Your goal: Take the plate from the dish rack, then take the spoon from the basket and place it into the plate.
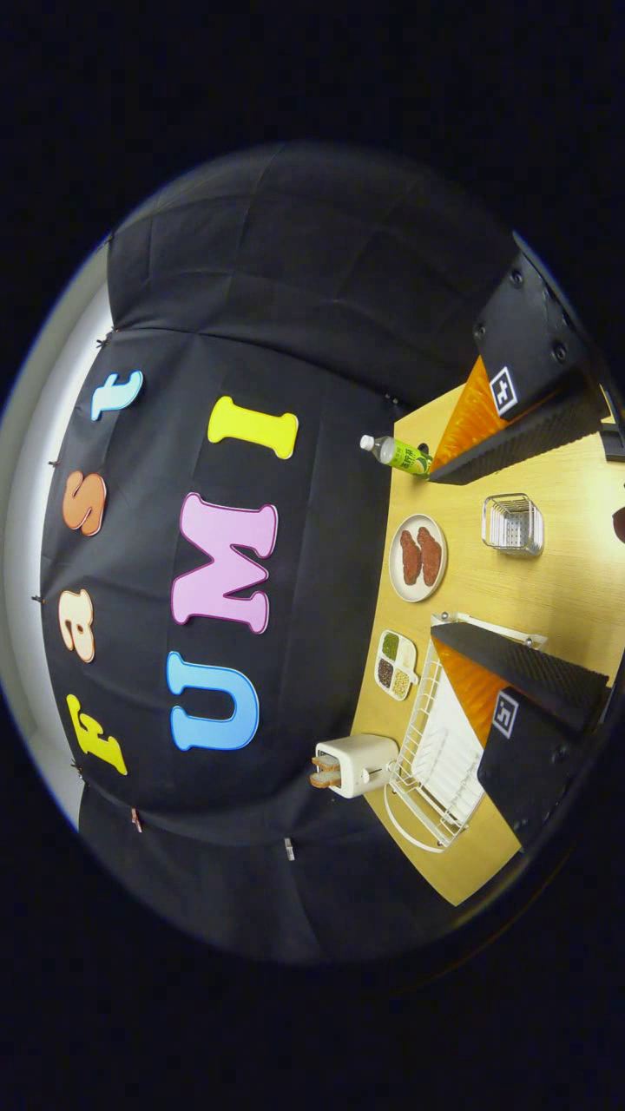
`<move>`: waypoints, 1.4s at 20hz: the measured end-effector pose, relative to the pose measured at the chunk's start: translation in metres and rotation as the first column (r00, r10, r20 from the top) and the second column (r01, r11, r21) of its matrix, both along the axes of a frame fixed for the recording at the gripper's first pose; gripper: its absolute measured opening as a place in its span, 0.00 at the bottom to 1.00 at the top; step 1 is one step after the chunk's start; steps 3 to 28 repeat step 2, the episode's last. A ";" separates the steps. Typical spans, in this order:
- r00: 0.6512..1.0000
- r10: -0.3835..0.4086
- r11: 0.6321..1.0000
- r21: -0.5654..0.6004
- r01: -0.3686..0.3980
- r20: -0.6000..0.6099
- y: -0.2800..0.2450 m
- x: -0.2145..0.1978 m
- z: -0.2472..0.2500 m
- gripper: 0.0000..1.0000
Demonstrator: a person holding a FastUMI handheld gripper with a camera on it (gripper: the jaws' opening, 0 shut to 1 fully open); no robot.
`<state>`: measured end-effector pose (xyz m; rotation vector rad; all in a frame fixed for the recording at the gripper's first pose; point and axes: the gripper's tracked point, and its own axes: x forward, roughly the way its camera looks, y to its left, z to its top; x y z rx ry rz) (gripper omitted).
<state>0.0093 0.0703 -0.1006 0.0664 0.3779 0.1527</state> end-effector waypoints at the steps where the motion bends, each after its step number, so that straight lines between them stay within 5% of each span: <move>1: 1.000 -0.002 1.000 0.004 0.002 -0.007 0.000 0.000 -0.002 0.98; 28: 1.000 -0.003 1.000 0.009 0.003 -0.010 -0.001 0.001 -0.002 0.98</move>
